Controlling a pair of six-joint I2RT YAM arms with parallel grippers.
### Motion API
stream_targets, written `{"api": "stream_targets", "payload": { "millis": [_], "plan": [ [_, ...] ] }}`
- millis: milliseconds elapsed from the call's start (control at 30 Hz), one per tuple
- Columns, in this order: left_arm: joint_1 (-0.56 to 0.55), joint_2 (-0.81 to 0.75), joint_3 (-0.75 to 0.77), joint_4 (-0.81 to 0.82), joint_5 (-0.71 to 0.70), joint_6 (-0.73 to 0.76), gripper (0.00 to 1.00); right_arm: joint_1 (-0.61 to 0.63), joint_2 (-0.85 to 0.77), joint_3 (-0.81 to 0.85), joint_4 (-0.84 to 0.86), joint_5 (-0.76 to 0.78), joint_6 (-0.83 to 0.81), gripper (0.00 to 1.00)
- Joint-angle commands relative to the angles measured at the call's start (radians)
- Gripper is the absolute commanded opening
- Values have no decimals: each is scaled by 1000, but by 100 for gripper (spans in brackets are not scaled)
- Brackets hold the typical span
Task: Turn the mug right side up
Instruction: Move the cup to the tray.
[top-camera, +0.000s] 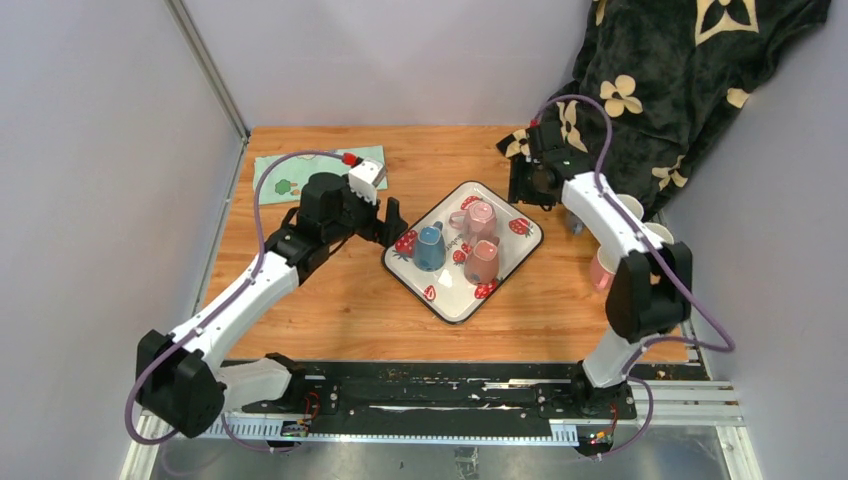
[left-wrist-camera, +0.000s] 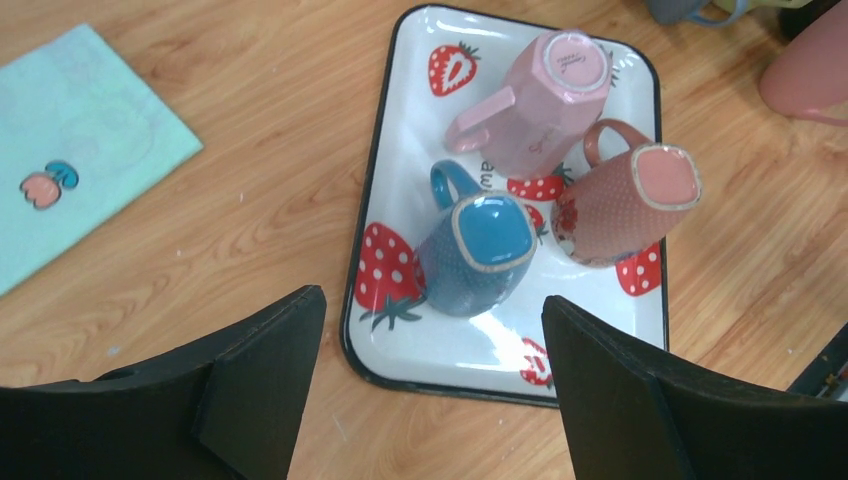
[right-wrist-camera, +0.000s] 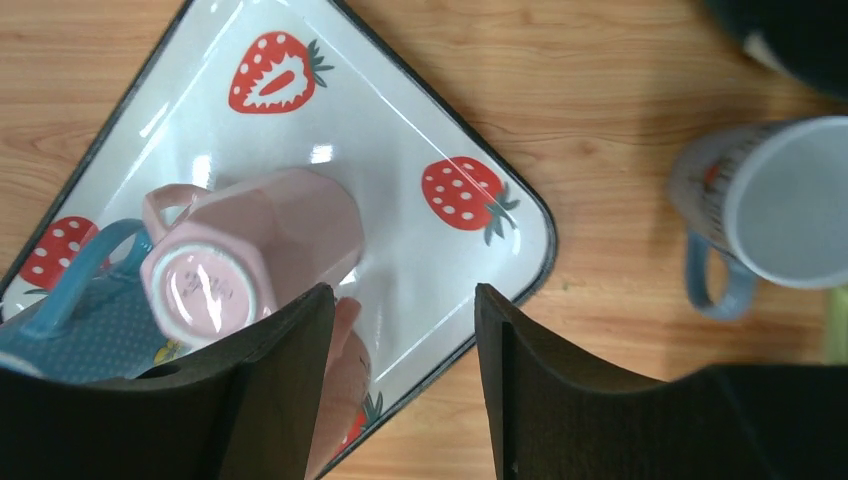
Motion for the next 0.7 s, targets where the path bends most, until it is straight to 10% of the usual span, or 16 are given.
{"api": "stream_targets", "payload": {
  "millis": [0,333,667],
  "plan": [
    [0,97,96,62,89,60,87,4,-205,-90,51,130,23,59],
    [0,305,215,195,278,170,91,1,-602,-443,208,59,48,59],
    [0,478,362,134,624,683,91,1,-814,-656,275,-94,44,59]
  ]
}}
